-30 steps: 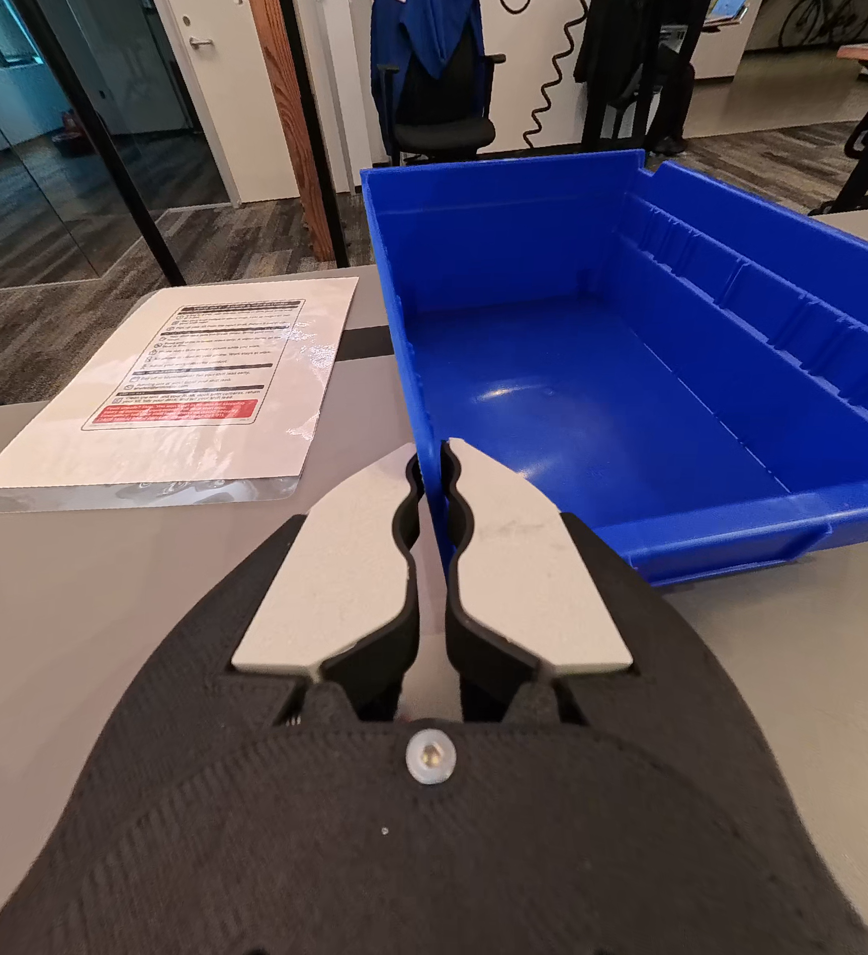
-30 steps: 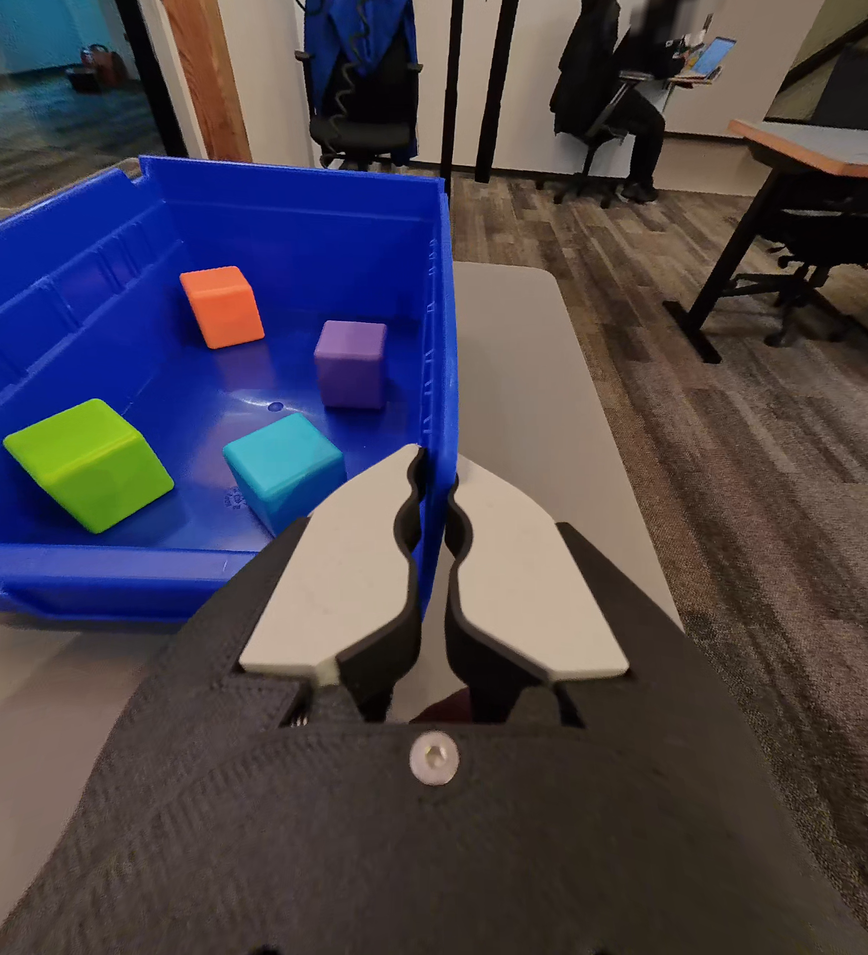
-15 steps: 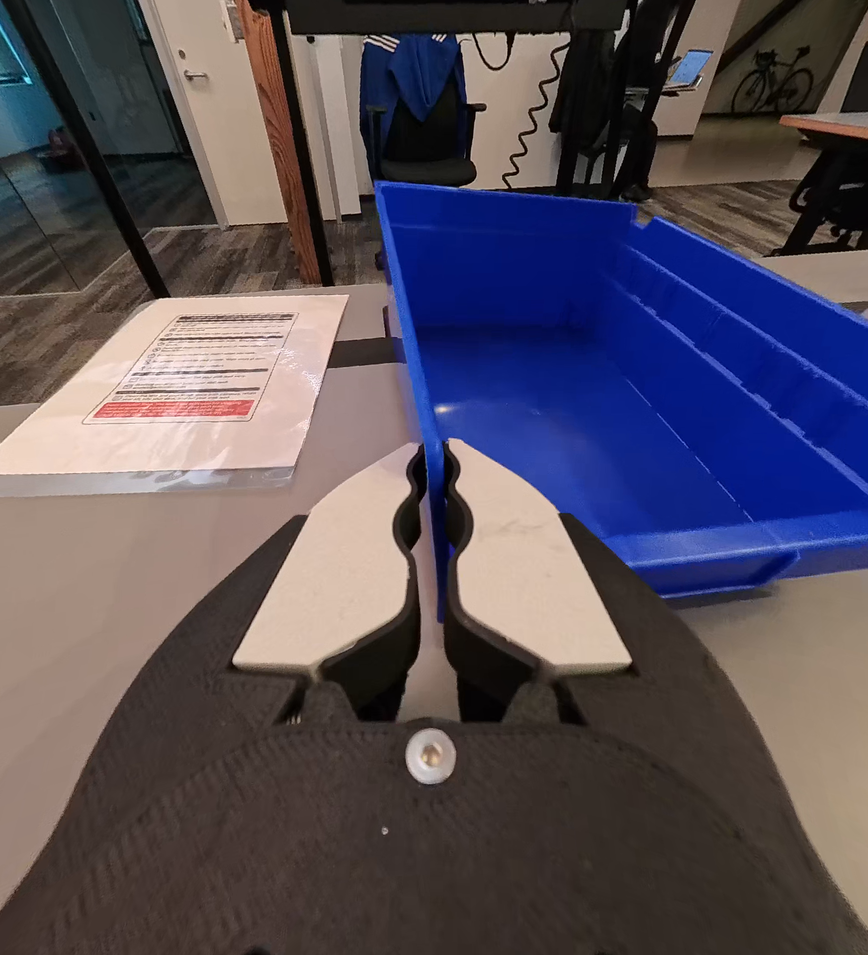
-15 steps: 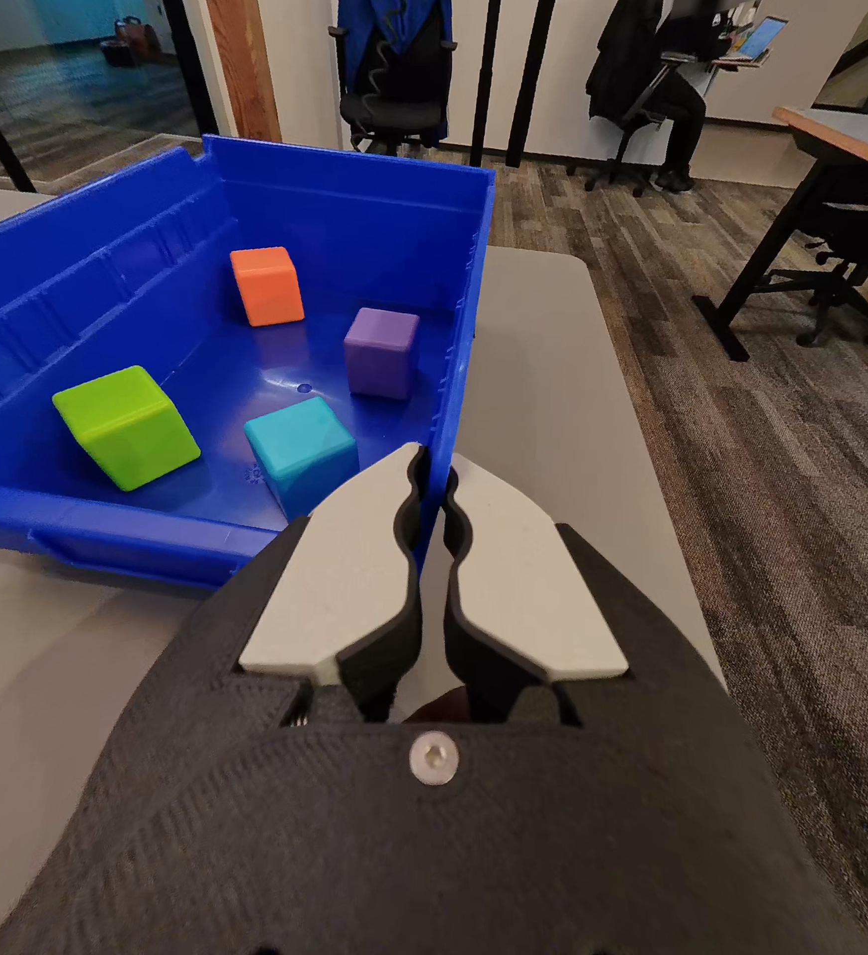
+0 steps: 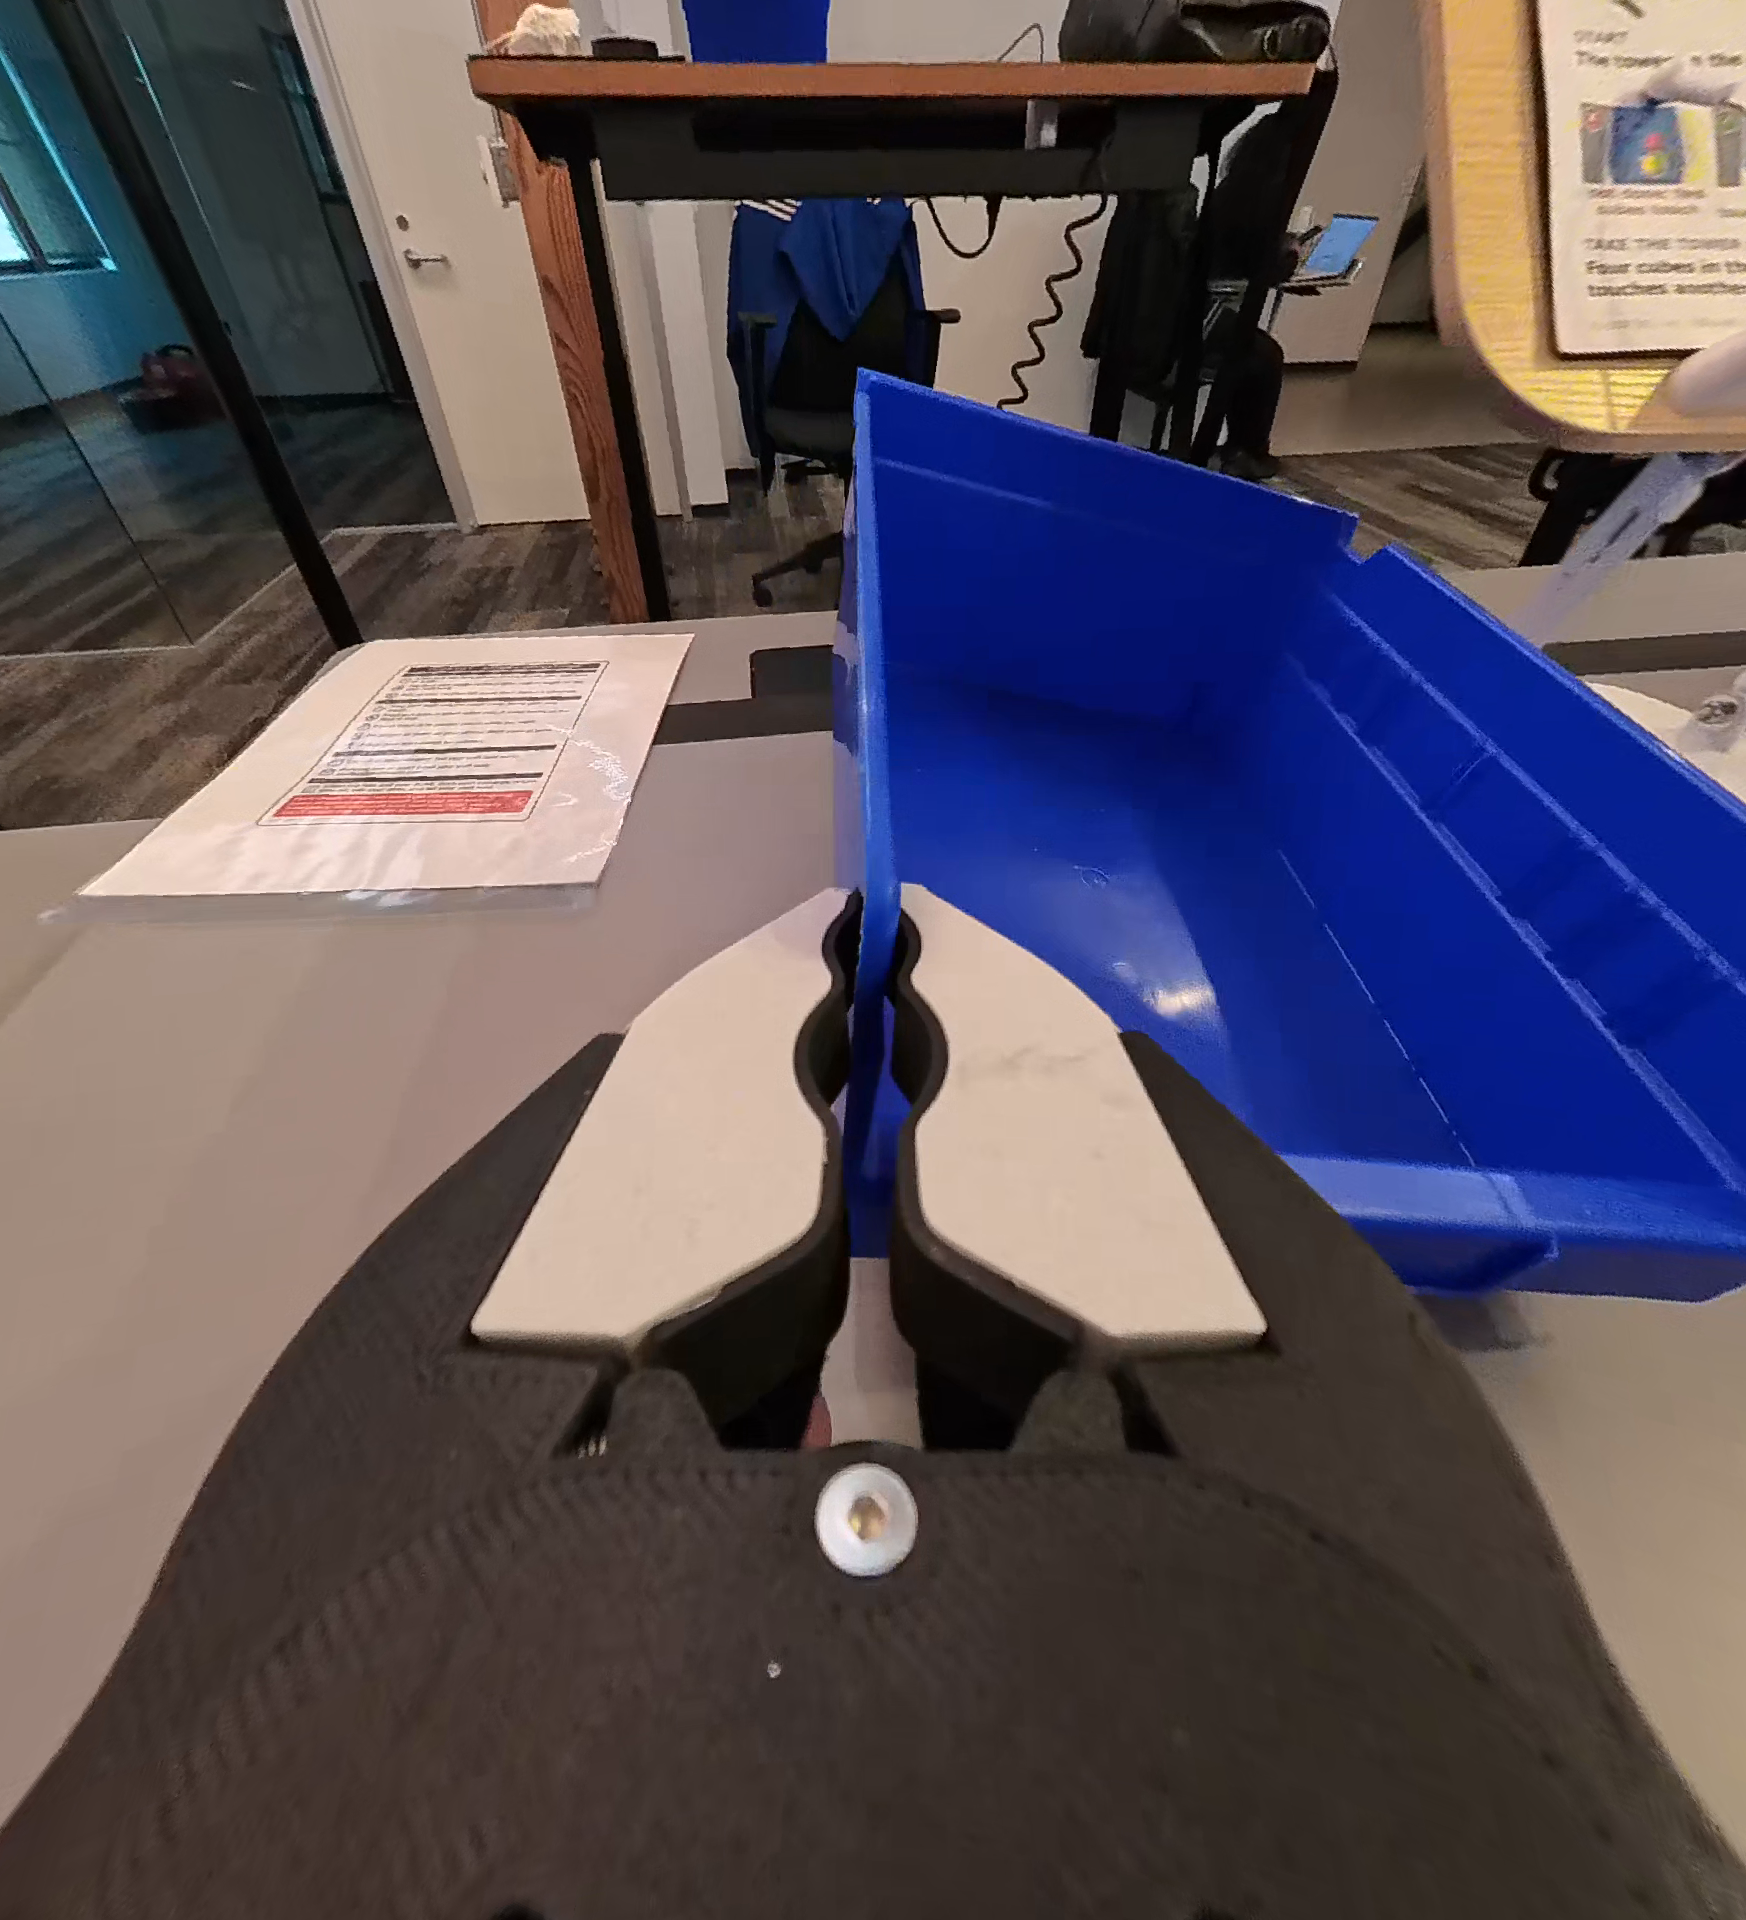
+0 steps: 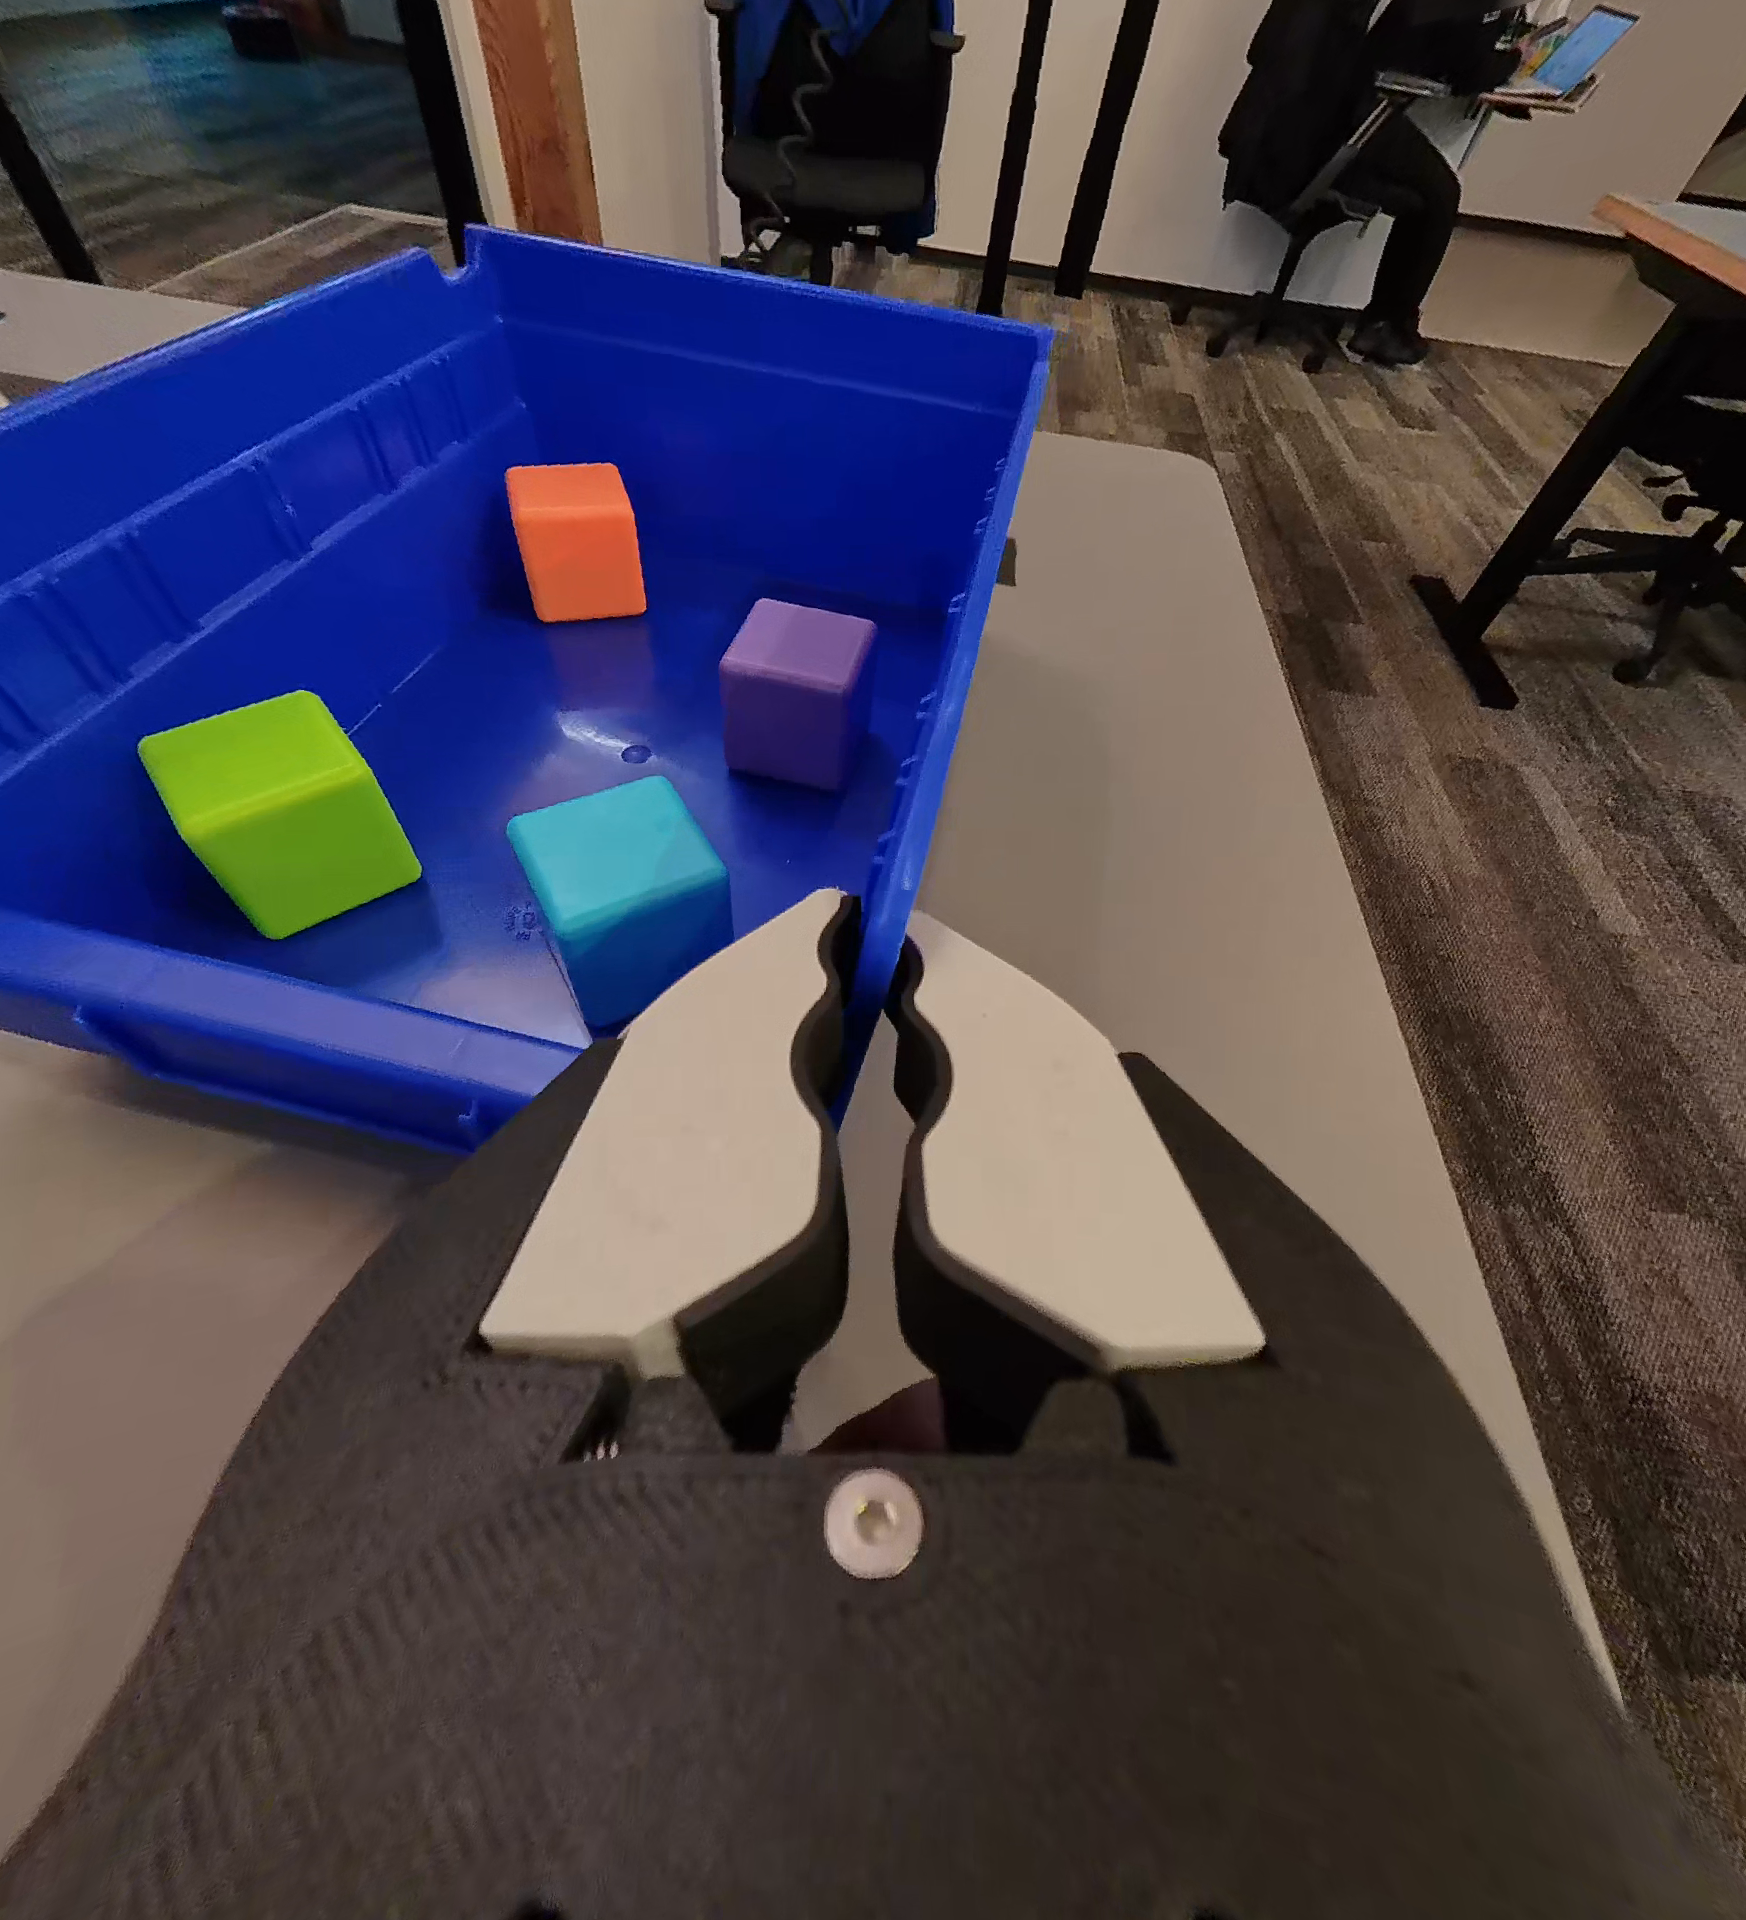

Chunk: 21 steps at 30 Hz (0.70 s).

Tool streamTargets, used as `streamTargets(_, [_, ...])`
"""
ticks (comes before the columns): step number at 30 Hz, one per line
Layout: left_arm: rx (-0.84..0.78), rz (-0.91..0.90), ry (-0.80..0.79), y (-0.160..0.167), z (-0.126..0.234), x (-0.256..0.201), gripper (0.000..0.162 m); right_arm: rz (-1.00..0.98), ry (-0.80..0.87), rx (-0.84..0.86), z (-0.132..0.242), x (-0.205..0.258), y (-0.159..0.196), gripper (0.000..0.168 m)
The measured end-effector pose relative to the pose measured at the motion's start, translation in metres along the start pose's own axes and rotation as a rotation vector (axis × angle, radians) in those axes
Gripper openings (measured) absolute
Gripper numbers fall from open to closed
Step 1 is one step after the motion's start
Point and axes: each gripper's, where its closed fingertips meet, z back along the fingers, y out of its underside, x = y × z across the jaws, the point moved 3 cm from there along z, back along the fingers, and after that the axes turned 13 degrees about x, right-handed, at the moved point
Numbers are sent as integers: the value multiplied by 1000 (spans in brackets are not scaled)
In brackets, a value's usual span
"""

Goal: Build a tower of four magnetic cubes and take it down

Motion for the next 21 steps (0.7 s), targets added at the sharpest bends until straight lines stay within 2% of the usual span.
streamTargets(12, [28,53,-10,33,62,-2,2,26,-68,5,62,19,37,4])
streamTargets(21, [28,41,-41,41,106,2,2,70,-156,23,97,38,57,4])
